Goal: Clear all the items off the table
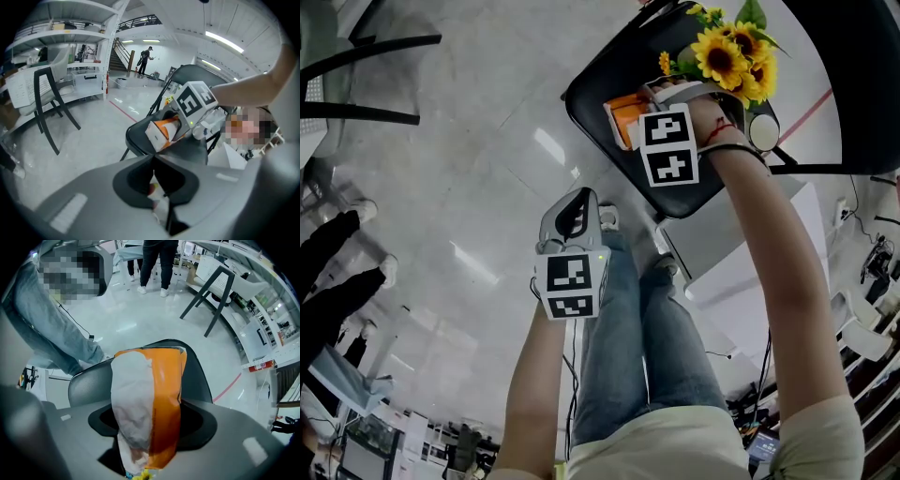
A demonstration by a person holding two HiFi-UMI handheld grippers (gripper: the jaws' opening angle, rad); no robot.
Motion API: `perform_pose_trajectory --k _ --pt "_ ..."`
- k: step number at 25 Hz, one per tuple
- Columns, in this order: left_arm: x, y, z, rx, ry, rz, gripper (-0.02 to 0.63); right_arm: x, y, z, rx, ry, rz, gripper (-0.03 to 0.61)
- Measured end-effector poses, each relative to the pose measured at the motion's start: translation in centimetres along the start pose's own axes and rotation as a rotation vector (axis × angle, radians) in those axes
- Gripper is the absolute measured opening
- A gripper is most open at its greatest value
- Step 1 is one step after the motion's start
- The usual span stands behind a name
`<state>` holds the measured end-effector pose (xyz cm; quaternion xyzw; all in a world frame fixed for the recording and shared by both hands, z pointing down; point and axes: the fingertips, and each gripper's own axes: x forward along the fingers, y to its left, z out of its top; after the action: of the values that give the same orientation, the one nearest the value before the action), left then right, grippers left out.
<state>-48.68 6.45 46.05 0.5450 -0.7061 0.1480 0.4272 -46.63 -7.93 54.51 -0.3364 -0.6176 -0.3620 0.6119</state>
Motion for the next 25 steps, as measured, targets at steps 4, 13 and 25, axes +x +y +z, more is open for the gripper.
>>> perform_pose_trajectory --k 4,13,25 --pt "-0.3 -0.2 -0.4 -0.001 0.003 -0.006 0.009 -0.1 -0.1 0.0 0.013 0.009 -0.03 0.362" --pt "-0.5 -1.4 -0.4 0.014 -0.001 -0.022 0.009 -1.6 0.0 -0.5 0.076 -0.009 -0.122 0.436" --pt "-1.3 -4.8 -0.5 0.064 -0.01 -0.07 0.009 -5.4 2.8 -2.6 0.175 -0.006 -0.22 0.339"
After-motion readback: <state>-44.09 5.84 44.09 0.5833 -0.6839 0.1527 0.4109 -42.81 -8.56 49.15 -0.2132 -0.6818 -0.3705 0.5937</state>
